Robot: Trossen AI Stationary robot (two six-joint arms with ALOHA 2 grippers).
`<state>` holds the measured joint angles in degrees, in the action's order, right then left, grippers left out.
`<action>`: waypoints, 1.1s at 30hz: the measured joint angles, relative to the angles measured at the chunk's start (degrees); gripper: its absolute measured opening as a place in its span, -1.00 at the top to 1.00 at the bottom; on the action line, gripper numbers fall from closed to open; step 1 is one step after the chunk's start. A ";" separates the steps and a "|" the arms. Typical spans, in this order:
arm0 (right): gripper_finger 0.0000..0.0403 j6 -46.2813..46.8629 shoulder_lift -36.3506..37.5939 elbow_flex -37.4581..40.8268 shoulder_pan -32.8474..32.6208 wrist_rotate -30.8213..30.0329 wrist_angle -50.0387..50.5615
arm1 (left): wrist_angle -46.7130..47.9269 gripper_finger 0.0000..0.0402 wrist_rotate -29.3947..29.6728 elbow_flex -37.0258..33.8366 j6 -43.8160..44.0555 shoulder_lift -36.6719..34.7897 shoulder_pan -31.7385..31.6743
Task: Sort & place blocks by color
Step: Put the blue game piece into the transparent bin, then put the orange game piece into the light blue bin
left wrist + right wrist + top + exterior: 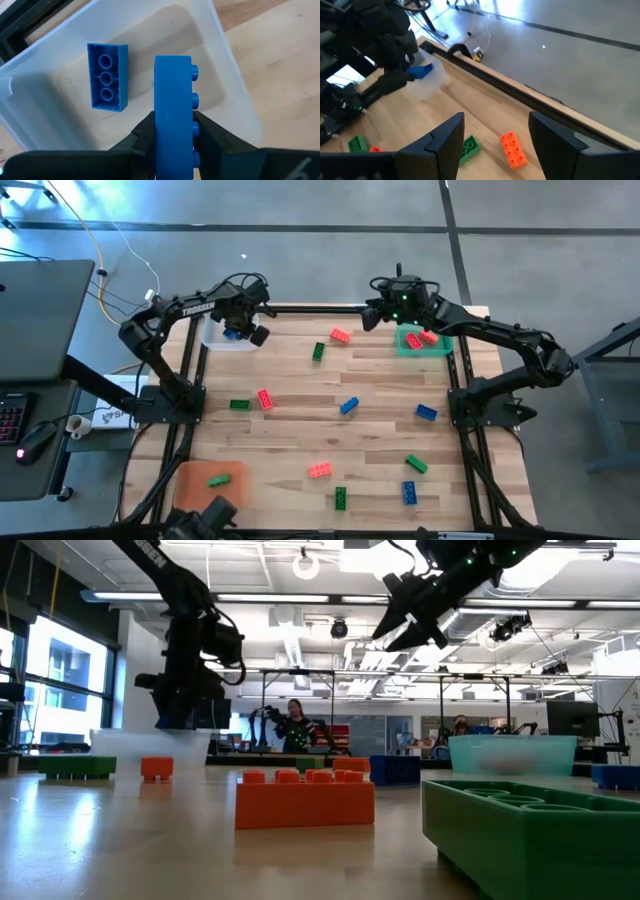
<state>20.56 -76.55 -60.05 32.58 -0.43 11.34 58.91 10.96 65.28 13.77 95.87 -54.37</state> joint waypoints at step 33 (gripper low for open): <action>-0.10 5.19 0.00 0.00 -5.02 -0.48 -0.03 | -0.06 0.02 -1.79 0.02 -8.04 -4.25 0.20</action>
<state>25.75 -76.55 -60.05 27.56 -0.90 11.32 58.85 9.17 65.30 5.72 91.62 -54.17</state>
